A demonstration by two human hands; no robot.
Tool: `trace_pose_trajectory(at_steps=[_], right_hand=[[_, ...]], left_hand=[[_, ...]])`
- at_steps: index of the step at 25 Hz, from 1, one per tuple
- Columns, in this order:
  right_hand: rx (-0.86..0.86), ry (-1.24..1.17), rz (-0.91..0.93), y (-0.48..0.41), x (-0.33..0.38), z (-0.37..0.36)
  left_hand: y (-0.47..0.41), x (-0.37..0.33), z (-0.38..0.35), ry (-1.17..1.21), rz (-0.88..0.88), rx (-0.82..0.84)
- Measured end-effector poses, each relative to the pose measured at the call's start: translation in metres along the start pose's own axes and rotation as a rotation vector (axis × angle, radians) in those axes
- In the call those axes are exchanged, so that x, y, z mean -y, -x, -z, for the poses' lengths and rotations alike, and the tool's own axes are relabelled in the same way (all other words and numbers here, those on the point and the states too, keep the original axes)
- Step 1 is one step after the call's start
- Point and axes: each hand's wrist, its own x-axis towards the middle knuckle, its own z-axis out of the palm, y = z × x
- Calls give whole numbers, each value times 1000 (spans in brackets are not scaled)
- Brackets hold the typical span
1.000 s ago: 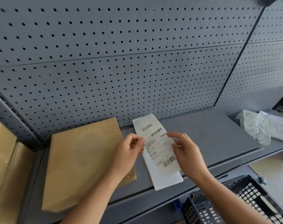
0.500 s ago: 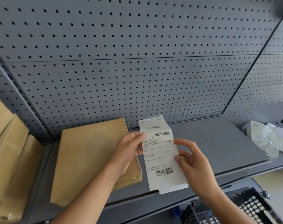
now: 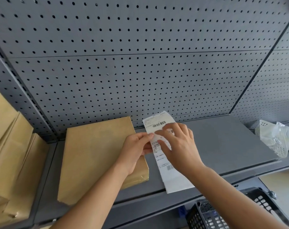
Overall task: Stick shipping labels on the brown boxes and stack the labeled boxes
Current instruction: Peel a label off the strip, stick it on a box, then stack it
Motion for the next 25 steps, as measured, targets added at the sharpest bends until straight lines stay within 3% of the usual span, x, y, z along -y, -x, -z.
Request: trace_pose_trajectory(at_steps=[8, 25], right_hand=[[27, -26, 80, -10, -1, -7], [-132, 11, 191, 1, -7, -11]], left_hand=[[1, -5, 1, 82, 40, 2], [-3, -6, -7, 27, 78, -74]])
